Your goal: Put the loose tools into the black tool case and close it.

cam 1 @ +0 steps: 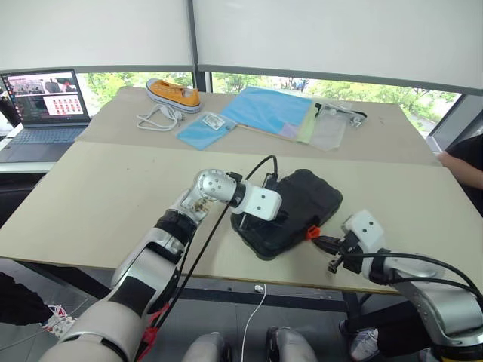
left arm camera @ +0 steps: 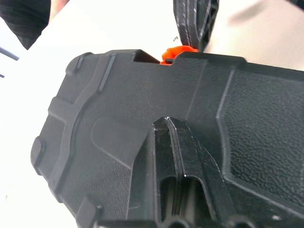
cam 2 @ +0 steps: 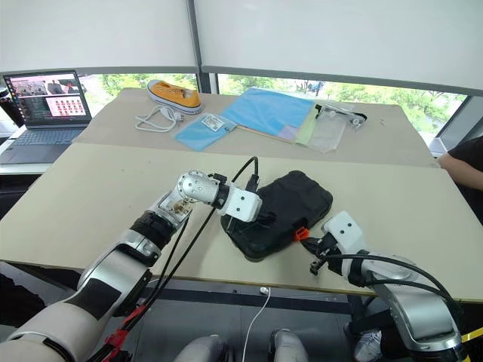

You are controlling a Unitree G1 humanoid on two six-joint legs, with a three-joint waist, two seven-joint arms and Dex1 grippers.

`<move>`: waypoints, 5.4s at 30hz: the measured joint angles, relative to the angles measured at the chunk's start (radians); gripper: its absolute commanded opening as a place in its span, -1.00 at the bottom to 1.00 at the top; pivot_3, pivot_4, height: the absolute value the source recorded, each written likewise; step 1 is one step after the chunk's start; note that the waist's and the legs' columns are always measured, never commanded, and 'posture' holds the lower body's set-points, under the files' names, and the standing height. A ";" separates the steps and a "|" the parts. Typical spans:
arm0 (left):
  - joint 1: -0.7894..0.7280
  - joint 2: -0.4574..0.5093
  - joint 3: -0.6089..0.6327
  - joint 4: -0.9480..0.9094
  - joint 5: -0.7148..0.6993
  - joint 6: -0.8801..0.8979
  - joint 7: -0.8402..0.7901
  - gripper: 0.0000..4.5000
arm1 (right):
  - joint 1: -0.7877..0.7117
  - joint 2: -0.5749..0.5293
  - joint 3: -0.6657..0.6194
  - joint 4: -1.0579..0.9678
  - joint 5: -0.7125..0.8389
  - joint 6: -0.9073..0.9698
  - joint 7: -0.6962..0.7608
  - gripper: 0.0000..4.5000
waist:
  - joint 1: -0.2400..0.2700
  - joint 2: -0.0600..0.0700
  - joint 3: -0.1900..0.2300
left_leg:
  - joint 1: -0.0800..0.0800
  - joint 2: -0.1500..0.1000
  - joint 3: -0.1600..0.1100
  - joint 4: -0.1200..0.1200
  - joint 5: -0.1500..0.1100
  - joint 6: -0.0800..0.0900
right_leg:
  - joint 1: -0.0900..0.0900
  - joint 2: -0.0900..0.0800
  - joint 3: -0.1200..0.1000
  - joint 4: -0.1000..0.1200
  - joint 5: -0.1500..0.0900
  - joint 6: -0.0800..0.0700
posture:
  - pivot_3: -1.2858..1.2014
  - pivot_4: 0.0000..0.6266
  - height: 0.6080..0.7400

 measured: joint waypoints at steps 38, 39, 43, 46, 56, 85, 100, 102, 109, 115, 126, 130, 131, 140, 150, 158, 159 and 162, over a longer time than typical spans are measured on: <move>-0.016 -0.014 0.002 0.039 0.001 -0.014 0.000 -1.00 | -0.070 -0.020 0.054 0.013 -0.139 -0.119 0.001 -1.00 | 0.002 0.000 -0.004 | 0.000 0.001 0.000 0.000 -0.001 0.003 | 0.001 0.000 -0.001 -0.002 0.000 0.000 | 0.03 -0.52 0.67; -0.016 -0.014 0.002 0.041 0.001 -0.016 0.000 -1.00 | -0.069 -0.027 0.061 0.019 -0.144 -0.116 0.004 -1.00 | 0.002 0.000 -0.004 | 0.000 0.001 0.000 0.000 -0.001 0.003 | 0.001 0.000 -0.001 -0.002 0.000 0.000 | 0.03 -0.52 0.67; -0.017 -0.015 0.002 0.044 0.001 -0.020 0.000 -1.00 | -0.045 -0.086 0.044 0.001 -0.146 -0.086 0.028 -1.00 | 0.003 0.000 -0.004 | 0.000 0.001 0.000 0.000 -0.001 0.003 | 0.001 0.000 -0.001 -0.002 0.000 0.000 | 0.03 -0.52 0.67; -0.017 -0.012 0.002 0.044 0.001 -0.023 0.000 -1.00 | 0.013 -0.125 0.008 -0.011 -0.126 -0.041 0.056 -1.00 | 0.003 0.000 -0.004 | 0.000 0.001 0.000 0.000 -0.002 0.003 | 0.001 0.000 -0.001 -0.002 0.000 0.000 | 0.03 -0.52 0.67; -0.017 -0.010 0.002 0.054 0.001 -0.029 0.008 -1.00 | 0.018 -0.109 -0.063 -0.056 -0.077 0.001 0.056 -1.00 | 0.003 0.000 -0.005 | 0.000 0.001 0.000 0.000 -0.002 0.004 | 0.001 -0.001 -0.001 -0.002 0.000 0.001 | 0.03 -0.52 0.67; -0.023 -0.008 -0.002 0.068 0.004 -0.045 0.012 -1.00 | 0.029 -0.060 -0.082 -0.025 -0.021 0.037 0.074 -0.52 | 0.003 0.001 -0.006 | -0.001 0.001 0.000 0.000 -0.002 0.004 | 0.001 -0.001 -0.002 -0.003 -0.001 0.001 | 0.03 -0.52 0.67; -0.042 -0.002 -0.002 0.094 0.004 -0.066 0.004 -1.00 | -0.007 0.086 -0.052 0.197 -0.001 -0.204 0.097 0.57 | 0.001 0.001 -0.006 | -0.001 0.001 0.001 0.000 -0.002 0.004 | -0.001 -0.001 -0.001 -0.003 -0.001 0.001 | 0.03 -0.52 0.67; -0.043 0.003 -0.002 0.095 0.004 -0.066 0.004 -1.00 | -0.015 0.090 -0.049 0.213 0.000 -0.234 0.110 0.57 | 0.000 0.001 -0.006 | -0.001 0.001 0.001 0.000 -0.002 0.004 | -0.001 -0.001 -0.001 -0.003 -0.001 0.001 | 0.03 -0.52 0.67; -0.044 0.014 -0.002 0.095 0.004 -0.065 0.001 -1.00 | -0.042 0.111 -0.030 0.289 -0.014 -0.324 0.129 0.46 | -0.008 0.000 -0.006 | -0.001 0.001 0.001 -0.001 -0.003 0.005 | 0.000 -0.001 -0.001 -0.003 -0.001 0.001 | 0.03 -0.52 0.67; -0.044 0.017 -0.001 0.094 0.004 -0.065 -0.001 -1.00 | -0.052 0.118 -0.006 0.321 -0.031 -0.352 0.139 -0.34 | -0.013 0.001 -0.006 | -0.001 0.001 0.001 -0.001 -0.003 0.005 | -0.001 -0.001 0.000 -0.002 -0.001 0.001 | 0.03 -0.52 0.67; -0.044 0.017 -0.001 0.095 0.004 -0.065 -0.001 -1.00 | -0.057 0.114 -0.006 0.331 -0.040 -0.363 0.153 -0.44 | -0.014 0.001 -0.006 | -0.001 0.001 0.001 -0.001 -0.003 0.005 | -0.001 -0.001 0.000 -0.002 0.000 0.001 | 0.03 -0.52 0.67; -0.044 0.011 -0.001 0.093 0.004 -0.066 0.000 -1.00 | -0.023 0.097 -0.021 0.295 -0.037 -0.364 0.151 -0.44 | -0.009 0.001 -0.006 | -0.001 0.001 0.001 -0.001 -0.002 0.004 | -0.001 -0.001 0.000 -0.002 0.000 0.001 | 0.03 -0.52 0.67; -0.044 0.011 -0.001 0.093 0.004 -0.066 0.001 -1.00 | -0.013 0.091 -0.028 0.285 -0.034 -0.364 0.151 -0.44 | -0.008 0.001 -0.006 | -0.001 0.001 0.001 -0.001 -0.002 0.004 | -0.001 -0.001 0.000 -0.002 0.000 0.001 | 0.03 -0.52 0.67; -0.044 0.009 -0.002 0.094 0.004 -0.066 0.007 -1.00 | 0.062 0.080 -0.078 0.187 -0.018 -0.351 0.128 -0.44 | 0.002 0.001 -0.006 | -0.001 0.001 0.001 -0.001 -0.003 0.005 | -0.001 -0.001 -0.001 -0.003 -0.001 0.001 | 0.03 -0.52 0.67; -0.044 0.004 -0.002 0.098 0.004 -0.068 0.011 -1.00 | 0.074 0.074 -0.081 0.174 -0.008 -0.344 0.113 -0.44 | 0.002 0.001 -0.006 | -0.002 0.001 0.001 -0.001 -0.003 0.006 | -0.001 -0.001 -0.001 -0.004 -0.001 0.001 | 0.03 -0.52 0.67; -0.047 -0.002 -0.003 0.108 0.004 -0.076 0.017 -1.00 | 0.100 0.057 -0.092 0.153 0.001 -0.342 0.110 -0.44 | 0.009 0.001 -0.006 | -0.002 0.001 0.000 -0.001 -0.004 0.007 | -0.001 -0.001 -0.001 -0.004 -0.002 0.002 | 0.03 -0.52 0.67; -0.047 -0.003 -0.003 0.108 0.004 -0.079 0.017 -1.00 | 0.104 0.055 -0.093 0.149 0.001 -0.342 0.110 -0.44 | 0.009 0.001 -0.006 | -0.002 0.001 0.000 -0.001 -0.004 0.007 | -0.001 -0.001 -0.001 -0.004 -0.002 0.002 | 0.03 -0.52 0.67; -0.048 -0.005 -0.004 0.108 0.004 -0.082 0.017 -1.00 | 0.113 0.053 -0.099 0.143 0.008 -0.339 0.110 -0.44 | 0.011 0.001 -0.006 | -0.002 0.001 0.000 -0.001 -0.004 0.007 | -0.001 -0.001 -0.001 -0.004 -0.002 0.002 | 0.03 -0.52 0.67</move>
